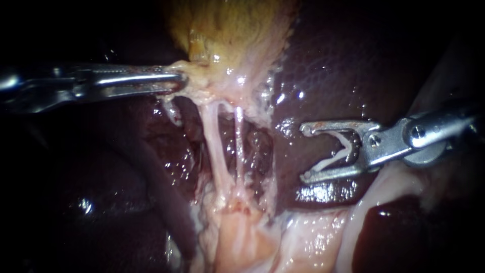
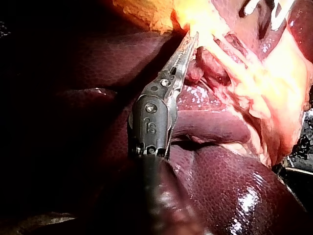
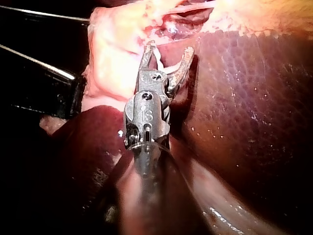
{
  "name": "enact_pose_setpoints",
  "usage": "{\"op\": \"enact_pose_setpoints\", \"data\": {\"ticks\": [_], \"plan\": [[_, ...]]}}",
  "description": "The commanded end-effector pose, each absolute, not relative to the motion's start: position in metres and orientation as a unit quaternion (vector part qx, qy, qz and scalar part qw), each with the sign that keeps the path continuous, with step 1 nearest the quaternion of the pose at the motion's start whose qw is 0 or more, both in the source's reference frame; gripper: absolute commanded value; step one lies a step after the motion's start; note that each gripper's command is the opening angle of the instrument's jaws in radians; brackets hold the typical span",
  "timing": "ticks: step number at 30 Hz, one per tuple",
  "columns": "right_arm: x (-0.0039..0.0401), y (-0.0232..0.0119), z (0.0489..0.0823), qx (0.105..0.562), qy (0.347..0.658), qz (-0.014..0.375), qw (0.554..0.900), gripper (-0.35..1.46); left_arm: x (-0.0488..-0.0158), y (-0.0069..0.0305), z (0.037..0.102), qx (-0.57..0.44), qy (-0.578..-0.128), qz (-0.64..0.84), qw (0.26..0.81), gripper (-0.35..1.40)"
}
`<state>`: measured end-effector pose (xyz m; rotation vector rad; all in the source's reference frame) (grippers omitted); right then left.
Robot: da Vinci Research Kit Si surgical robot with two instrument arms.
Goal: Grabbing gallbladder
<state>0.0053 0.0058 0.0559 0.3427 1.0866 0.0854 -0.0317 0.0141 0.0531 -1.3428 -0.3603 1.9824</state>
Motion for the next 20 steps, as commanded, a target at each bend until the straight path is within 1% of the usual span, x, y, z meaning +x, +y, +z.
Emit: {"op": "enact_pose_setpoints", "data": {"ticks": [1,6,20], "plan": [[0.0053,0.0058,0.0559,0.162,0.514,0.04,0.841,0.5,-0.0316,0.0141,0.0527,-0.523,-0.14,0.764,0.351,-0.35],[0.0054,0.0058,0.0559,0.162,0.514,0.04,0.841,0.5,-0.031,0.0139,0.0516,-0.526,-0.139,0.761,0.354,-0.35],[0.0053,0.0057,0.0558,0.162,0.514,0.04,0.841,0.5,-0.0311,0.0137,0.0517,-0.526,-0.138,0.761,0.354,-0.35]]}}
